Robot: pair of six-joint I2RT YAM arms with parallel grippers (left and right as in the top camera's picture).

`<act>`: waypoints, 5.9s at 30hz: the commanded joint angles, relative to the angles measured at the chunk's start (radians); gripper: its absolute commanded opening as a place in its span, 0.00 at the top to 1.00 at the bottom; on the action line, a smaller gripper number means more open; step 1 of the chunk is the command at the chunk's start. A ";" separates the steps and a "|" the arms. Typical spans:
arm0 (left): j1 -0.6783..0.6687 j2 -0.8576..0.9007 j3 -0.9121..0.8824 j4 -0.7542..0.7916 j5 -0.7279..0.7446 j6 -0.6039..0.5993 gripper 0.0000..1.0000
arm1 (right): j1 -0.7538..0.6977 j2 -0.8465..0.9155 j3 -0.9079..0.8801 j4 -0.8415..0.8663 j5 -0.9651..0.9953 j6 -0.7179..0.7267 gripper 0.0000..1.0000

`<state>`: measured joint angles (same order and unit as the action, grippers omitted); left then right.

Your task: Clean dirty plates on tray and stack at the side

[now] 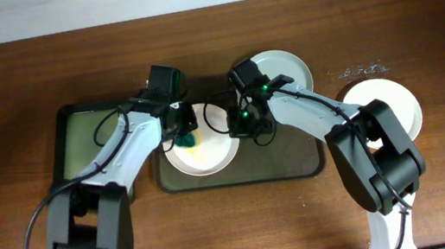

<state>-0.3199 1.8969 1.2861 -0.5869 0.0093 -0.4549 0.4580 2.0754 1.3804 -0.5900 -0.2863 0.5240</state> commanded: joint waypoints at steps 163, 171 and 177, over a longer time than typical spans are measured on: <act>0.080 0.168 0.499 -0.425 0.003 0.261 1.00 | 0.239 -0.370 -0.006 -0.346 0.781 -0.097 0.96; 0.080 0.168 0.499 -0.422 0.003 0.261 1.00 | 0.435 -0.375 -0.006 -0.357 1.329 -0.098 0.96; 0.080 0.168 0.499 -0.421 0.003 0.261 1.00 | 0.571 -0.375 -0.006 -0.357 1.720 -0.098 0.96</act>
<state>-0.2390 2.0651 1.7695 -1.0100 -0.0021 -0.1810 0.9825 1.7229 1.3735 -0.9463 1.1839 0.4171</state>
